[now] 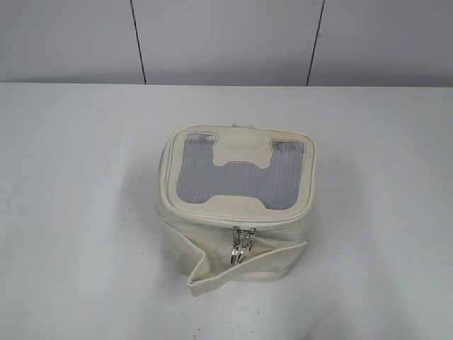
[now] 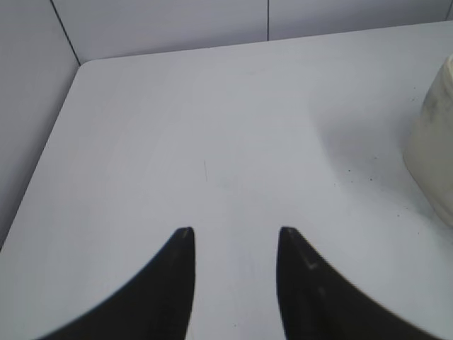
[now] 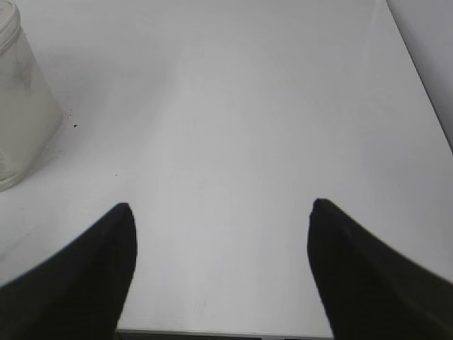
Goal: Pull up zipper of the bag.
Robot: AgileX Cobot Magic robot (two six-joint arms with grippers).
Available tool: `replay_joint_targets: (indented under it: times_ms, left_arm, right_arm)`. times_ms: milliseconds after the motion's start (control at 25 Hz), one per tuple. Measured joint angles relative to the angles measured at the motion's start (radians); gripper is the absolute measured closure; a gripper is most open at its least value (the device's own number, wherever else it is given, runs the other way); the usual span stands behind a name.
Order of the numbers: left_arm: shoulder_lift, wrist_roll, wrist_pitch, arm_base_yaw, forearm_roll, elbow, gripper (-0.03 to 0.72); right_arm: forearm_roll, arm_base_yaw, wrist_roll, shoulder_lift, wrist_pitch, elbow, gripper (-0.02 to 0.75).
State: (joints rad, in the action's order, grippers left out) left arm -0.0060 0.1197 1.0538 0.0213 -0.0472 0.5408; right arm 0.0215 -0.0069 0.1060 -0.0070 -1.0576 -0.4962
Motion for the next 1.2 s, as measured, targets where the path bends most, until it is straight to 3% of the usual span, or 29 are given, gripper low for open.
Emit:
replay_joint_targets:
  times_ms: [600,800,1200]
  left_arm:
    - [0.0,0.0,0.0,0.0,0.0,-0.001,0.384]
    - [0.0,0.0,0.0,0.0,-0.015,-0.001,0.384]
    - [0.0,0.0,0.0,0.0,-0.018,-0.001,0.384]
  right_arm:
    - [0.0,0.0,-0.002,0.0,0.0,0.0,0.152]
    - [0.0,0.0,-0.146,0.0,0.0,0.0,0.152]
    - [-0.021,0.0,-0.165,0.0,0.0,0.0,0.152]
